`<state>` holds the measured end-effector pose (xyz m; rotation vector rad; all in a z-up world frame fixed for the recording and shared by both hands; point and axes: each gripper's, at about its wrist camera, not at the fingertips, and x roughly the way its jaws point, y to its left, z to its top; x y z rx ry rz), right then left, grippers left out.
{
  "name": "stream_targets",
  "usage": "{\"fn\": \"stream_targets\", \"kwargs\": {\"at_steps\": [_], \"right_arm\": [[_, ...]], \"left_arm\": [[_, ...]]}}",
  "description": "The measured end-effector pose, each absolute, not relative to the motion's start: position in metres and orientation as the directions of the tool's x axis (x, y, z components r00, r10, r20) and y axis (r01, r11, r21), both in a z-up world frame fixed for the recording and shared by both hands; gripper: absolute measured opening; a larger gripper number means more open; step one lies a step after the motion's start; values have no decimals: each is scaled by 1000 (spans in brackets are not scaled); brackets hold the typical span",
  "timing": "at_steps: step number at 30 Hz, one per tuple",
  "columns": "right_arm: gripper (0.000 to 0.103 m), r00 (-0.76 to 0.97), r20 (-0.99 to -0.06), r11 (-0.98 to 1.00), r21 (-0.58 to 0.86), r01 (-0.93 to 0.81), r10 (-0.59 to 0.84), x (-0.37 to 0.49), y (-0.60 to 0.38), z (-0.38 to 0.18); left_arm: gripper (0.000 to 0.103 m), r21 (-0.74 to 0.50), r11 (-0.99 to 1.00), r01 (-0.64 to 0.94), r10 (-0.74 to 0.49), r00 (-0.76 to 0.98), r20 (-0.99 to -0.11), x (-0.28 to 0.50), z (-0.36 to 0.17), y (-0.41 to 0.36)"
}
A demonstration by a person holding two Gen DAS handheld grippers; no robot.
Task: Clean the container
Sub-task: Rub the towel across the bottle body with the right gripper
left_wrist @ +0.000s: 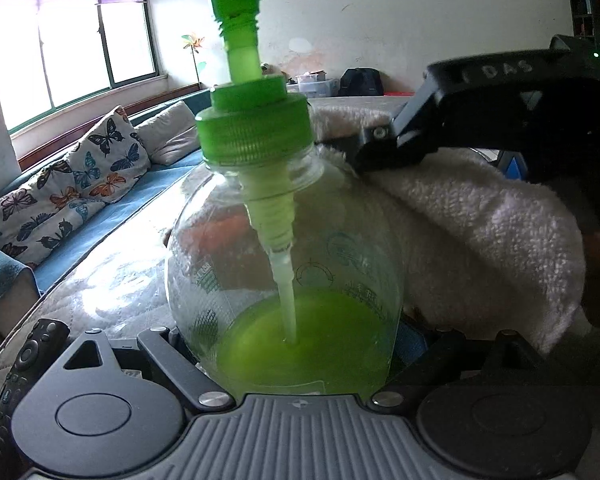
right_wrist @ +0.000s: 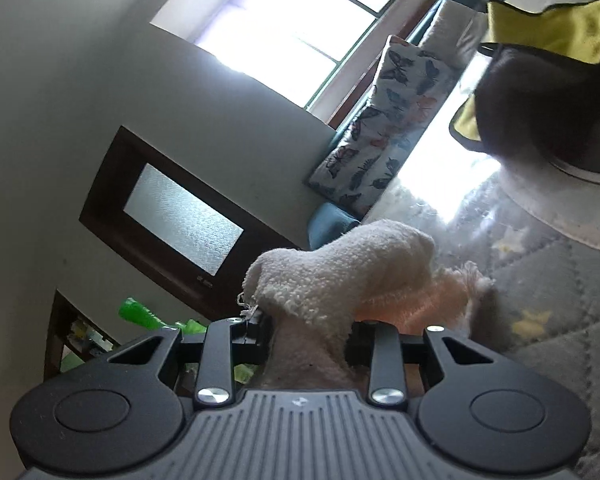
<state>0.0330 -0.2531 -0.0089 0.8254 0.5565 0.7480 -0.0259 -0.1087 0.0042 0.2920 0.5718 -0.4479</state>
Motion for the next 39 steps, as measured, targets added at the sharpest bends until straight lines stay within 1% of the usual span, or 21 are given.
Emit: {"fn": "stream_targets", "kwargs": {"at_steps": [5,8,10,11,13,15,17,20,22,26,31,35,39], "right_arm": [[31,618,-277,542,789,-291,735,40,-249,-17],[31,626,-303,578,761,-295,719,33,-249,-15],[31,632,-301,583,755,-300,715,29,-249,-13],[31,635,-282,571,761,-309,719,27,-249,-12],[31,637,-215,527,774,-351,740,23,-253,-8],[31,626,-105,452,783,-427,773,13,-258,1],[31,609,-22,396,778,-488,793,5,-261,7],[31,575,48,341,763,-549,817,-1,-263,11],[31,548,62,320,754,-573,834,-1,-262,12],[32,547,21,350,748,-564,837,-3,-263,10],[32,584,-91,425,775,-467,807,10,-260,3],[32,586,-112,423,799,-427,803,13,-263,-2],[33,599,-164,448,817,-362,784,26,-263,-12]], "left_arm": [[93,145,864,481,-321,751,-577,-28,4,-112],[93,146,863,483,-323,751,-576,-32,1,-108],[94,145,864,483,-322,750,-577,-27,1,-108],[94,145,864,482,-321,750,-578,-25,1,-107],[94,143,865,481,-322,750,-578,-24,1,-107],[94,143,865,481,-322,750,-578,-23,1,-106],[94,141,865,481,-322,749,-578,-24,1,-107],[94,144,865,481,-321,751,-577,-27,1,-107],[94,146,865,480,-321,752,-575,-28,1,-107],[94,145,870,471,-314,757,-573,-30,2,-107],[94,142,873,466,-312,758,-573,-27,4,-107],[94,144,873,466,-310,758,-574,-28,5,-107],[94,145,873,466,-309,757,-575,-26,4,-107]]}}
